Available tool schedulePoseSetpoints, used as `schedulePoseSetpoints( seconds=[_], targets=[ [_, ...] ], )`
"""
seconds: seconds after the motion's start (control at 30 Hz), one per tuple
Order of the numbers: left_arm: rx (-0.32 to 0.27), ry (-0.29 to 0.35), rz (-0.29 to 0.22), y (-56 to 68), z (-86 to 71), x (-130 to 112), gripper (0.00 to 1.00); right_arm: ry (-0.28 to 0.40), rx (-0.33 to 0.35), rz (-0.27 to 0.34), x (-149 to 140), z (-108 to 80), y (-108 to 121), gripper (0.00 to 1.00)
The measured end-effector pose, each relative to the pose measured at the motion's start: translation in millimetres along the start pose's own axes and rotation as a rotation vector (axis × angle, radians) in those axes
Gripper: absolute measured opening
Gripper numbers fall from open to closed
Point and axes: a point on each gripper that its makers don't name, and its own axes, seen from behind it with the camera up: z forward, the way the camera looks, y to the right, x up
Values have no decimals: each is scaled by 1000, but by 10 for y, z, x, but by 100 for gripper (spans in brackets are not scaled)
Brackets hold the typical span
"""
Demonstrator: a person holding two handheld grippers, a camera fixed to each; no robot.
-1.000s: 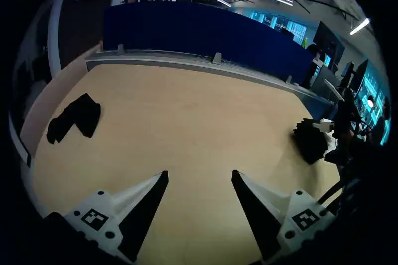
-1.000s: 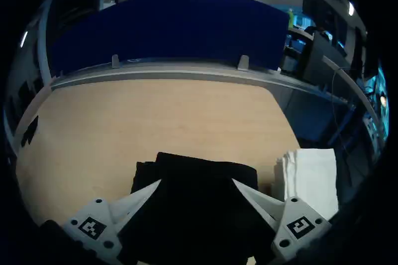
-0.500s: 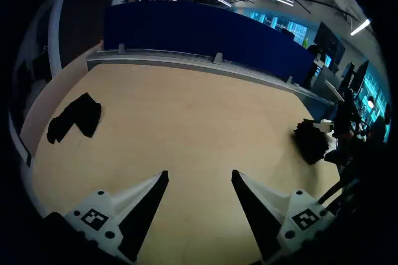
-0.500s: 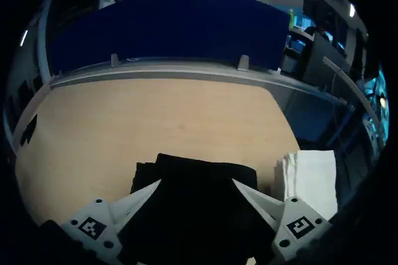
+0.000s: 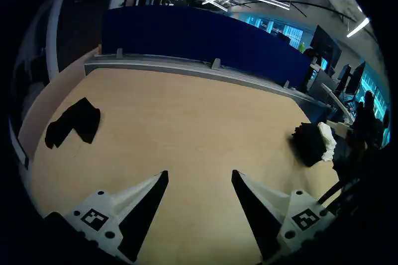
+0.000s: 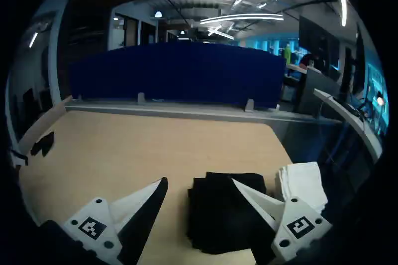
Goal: Fold towel
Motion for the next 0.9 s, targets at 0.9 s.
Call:
schedulePoseSetpoints(
  seconds=[0.9],
  targets=[
    [51, 318, 287, -470, 139, 625, 94, 1, 95, 92, -127, -882, -1782, 91]
  ],
)
